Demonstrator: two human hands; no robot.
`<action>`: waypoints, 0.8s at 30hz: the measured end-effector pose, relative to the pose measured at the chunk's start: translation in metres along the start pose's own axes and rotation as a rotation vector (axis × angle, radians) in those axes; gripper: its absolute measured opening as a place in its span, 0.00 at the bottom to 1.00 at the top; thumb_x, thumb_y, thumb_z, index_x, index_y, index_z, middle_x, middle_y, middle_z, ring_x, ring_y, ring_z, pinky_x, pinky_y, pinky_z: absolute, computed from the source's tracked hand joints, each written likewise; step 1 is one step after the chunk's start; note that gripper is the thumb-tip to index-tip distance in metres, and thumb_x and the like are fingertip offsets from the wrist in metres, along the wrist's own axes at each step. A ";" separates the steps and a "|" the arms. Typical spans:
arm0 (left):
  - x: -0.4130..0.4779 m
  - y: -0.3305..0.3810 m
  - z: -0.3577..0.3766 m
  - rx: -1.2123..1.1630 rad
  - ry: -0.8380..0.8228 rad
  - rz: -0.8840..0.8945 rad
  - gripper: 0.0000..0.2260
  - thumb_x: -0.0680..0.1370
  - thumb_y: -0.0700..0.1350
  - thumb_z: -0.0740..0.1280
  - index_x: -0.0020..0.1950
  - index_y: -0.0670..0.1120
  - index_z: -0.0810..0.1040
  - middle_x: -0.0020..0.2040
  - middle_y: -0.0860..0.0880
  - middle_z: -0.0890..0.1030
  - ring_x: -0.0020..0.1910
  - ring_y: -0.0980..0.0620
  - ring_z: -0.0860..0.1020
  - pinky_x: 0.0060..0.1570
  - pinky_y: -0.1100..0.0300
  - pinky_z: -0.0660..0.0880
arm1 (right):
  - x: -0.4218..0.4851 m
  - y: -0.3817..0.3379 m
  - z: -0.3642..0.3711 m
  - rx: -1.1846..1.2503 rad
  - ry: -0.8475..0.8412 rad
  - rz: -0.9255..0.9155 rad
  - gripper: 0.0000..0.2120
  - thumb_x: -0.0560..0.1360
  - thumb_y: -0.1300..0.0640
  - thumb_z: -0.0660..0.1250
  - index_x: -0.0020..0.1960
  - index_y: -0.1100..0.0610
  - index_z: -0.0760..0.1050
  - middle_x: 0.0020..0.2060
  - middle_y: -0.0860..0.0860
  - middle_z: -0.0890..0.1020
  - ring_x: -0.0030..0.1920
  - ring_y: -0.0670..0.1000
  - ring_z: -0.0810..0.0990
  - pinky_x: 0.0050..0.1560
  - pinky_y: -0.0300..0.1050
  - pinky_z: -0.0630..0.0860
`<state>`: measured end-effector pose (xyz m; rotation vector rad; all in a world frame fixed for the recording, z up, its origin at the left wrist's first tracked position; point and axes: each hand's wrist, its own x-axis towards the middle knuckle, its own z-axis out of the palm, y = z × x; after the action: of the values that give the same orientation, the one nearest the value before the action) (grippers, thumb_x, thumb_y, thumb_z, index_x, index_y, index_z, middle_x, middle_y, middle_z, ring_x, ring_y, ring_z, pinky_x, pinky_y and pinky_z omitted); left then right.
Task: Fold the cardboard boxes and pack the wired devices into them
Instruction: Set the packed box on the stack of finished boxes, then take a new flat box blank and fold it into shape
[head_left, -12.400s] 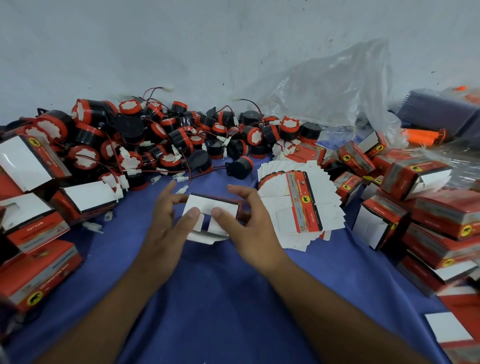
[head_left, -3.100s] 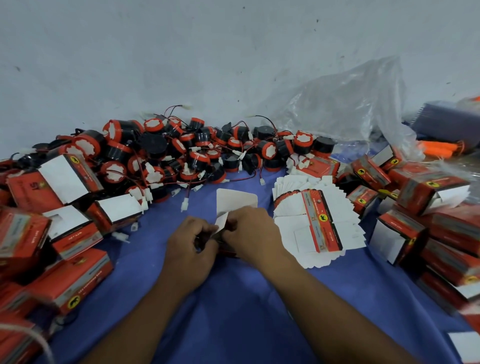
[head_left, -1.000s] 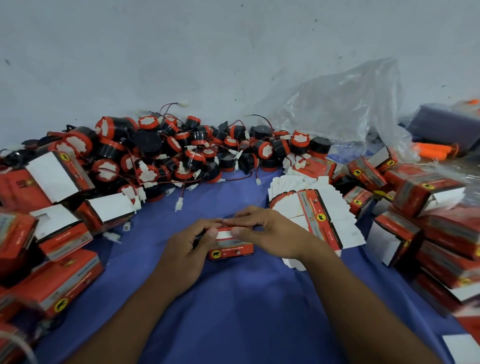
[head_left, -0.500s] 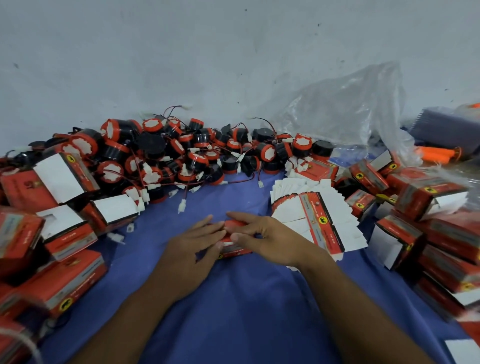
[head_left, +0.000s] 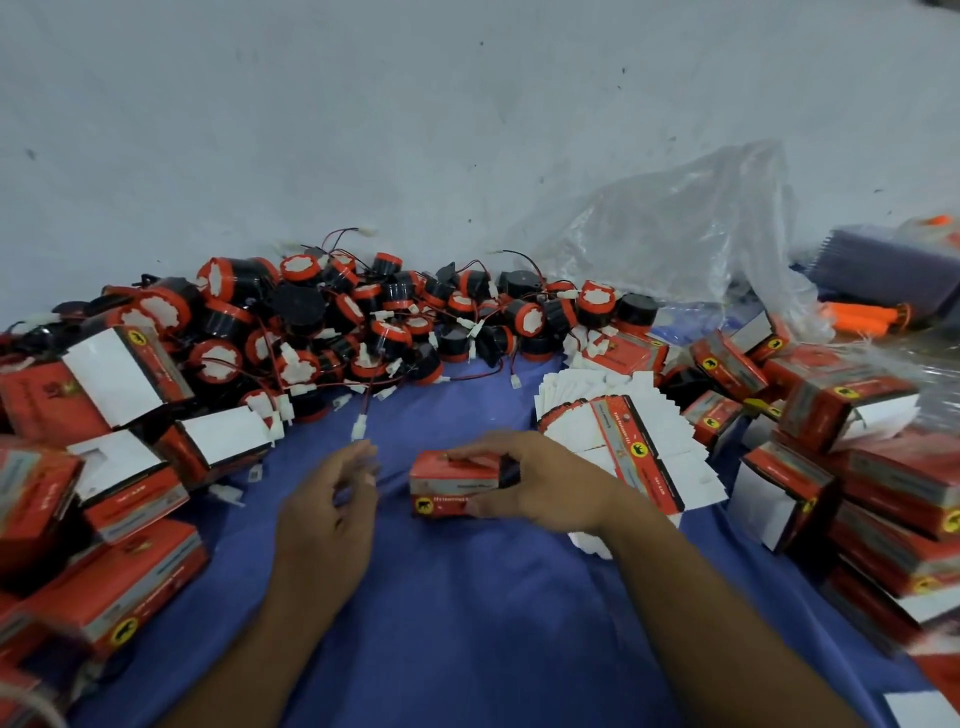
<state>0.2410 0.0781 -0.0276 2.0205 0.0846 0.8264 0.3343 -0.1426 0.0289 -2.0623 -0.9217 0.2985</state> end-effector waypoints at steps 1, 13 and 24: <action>0.001 0.000 -0.002 -0.006 0.010 -0.054 0.12 0.81 0.39 0.65 0.62 0.49 0.79 0.56 0.55 0.82 0.54 0.62 0.79 0.53 0.71 0.75 | -0.001 -0.004 -0.007 0.068 0.046 -0.002 0.19 0.74 0.58 0.77 0.63 0.49 0.80 0.51 0.40 0.84 0.51 0.38 0.82 0.51 0.32 0.76; -0.001 -0.008 0.006 -0.080 -0.179 -0.134 0.12 0.80 0.35 0.65 0.48 0.52 0.80 0.42 0.56 0.84 0.39 0.57 0.83 0.41 0.66 0.80 | -0.038 0.010 -0.119 0.406 1.101 0.411 0.14 0.80 0.55 0.68 0.64 0.59 0.74 0.60 0.56 0.79 0.53 0.52 0.80 0.53 0.45 0.78; 0.000 -0.007 0.006 -0.059 -0.208 -0.139 0.12 0.80 0.35 0.65 0.48 0.52 0.81 0.41 0.56 0.84 0.39 0.57 0.83 0.41 0.68 0.79 | -0.027 0.029 -0.090 -0.528 0.549 0.835 0.46 0.68 0.43 0.80 0.76 0.56 0.60 0.72 0.61 0.66 0.70 0.63 0.69 0.63 0.58 0.74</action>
<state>0.2458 0.0780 -0.0353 2.0087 0.0802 0.5229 0.3752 -0.2267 0.0590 -2.7318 0.2627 -0.1112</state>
